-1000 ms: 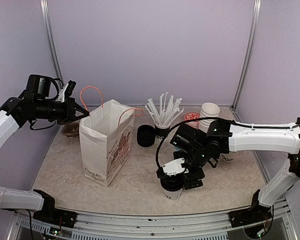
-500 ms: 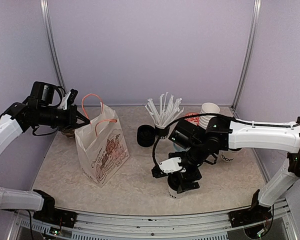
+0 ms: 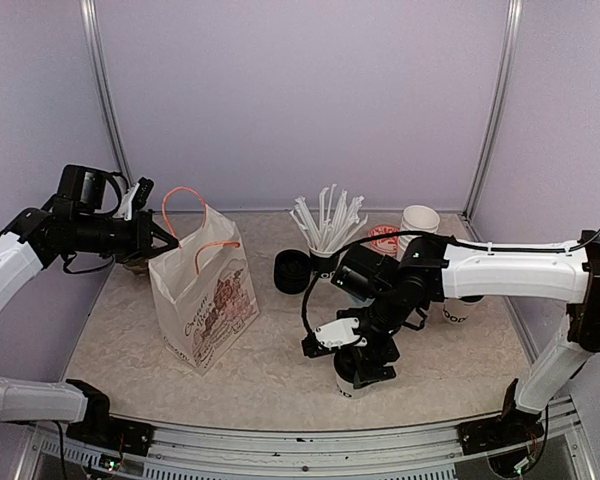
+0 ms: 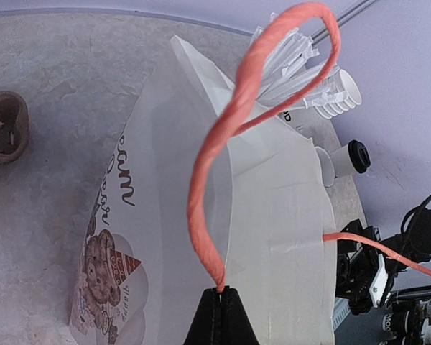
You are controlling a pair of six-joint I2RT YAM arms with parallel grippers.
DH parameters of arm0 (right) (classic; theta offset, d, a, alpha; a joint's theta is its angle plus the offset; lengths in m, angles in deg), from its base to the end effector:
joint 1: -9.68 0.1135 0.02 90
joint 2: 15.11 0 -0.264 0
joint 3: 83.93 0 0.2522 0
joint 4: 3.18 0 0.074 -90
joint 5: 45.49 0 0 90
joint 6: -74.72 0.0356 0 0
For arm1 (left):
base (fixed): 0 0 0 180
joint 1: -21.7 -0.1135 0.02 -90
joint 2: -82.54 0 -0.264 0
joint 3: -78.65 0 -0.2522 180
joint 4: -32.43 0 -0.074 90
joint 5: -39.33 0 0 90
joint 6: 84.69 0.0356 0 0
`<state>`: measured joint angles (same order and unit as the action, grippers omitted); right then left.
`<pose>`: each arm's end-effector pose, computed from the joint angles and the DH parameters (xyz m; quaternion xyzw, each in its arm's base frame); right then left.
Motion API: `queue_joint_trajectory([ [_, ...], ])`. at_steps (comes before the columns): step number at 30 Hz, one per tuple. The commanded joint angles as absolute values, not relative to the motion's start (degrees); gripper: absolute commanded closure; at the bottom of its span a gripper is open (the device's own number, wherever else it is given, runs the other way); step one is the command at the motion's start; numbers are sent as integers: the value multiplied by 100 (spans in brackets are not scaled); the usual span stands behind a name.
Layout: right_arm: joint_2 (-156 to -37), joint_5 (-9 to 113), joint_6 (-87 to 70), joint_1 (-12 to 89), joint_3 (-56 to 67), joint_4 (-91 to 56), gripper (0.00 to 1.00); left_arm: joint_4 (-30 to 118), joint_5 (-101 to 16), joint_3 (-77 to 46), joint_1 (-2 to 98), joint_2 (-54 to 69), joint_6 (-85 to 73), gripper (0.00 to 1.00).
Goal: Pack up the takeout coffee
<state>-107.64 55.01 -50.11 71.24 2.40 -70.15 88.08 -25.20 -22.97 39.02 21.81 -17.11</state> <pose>0.1438 0.2791 0.2457 -0.7432 0.6467 0.1218 0.1209 0.2006 -0.0786 0.3549 0.0575 0.8801 -0.3317 0.3348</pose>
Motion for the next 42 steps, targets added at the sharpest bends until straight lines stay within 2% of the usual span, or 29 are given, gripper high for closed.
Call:
queue_joint_trajectory([
  [1,-10866,5491,-4951,7064,195,-7177,0,8738,-2484,-2386,3865,2231,-1614,100],
  [3,-10867,5517,-4954,7044,193,-7195,2,8724,-2486,-2387,3862,2234,-1613,100],
  [6,-10817,5583,-4985,6996,231,-7275,14,8730,-2468,-2378,3866,2227,-1605,100],
  [10,-10694,5589,-5009,6877,216,-7400,24,8696,-2445,-2380,3866,2217,-1614,100],
  [19,-10175,5455,-5075,6195,-131,-7521,33,8595,-2272,-2348,3868,2154,-1614,100],
  [30,-9404,5273,-5632,4120,-611,-7565,31,8455,-1491,-2141,4046,2133,-1535,100],
  [37,-9479,5342,-5987,3089,-803,-7372,30,8083,-1280,-1834,5102,1948,-1815,100],
  [41,-9500,5306,-6080,2926,-960,-7141,13,7826,-1201,-1618,5773,1755,-1961,100],
  [42,-9492,5327,-6077,2921,-943,-7149,3,7779,-1186,-1552,5921,1705,-1979,100],
])
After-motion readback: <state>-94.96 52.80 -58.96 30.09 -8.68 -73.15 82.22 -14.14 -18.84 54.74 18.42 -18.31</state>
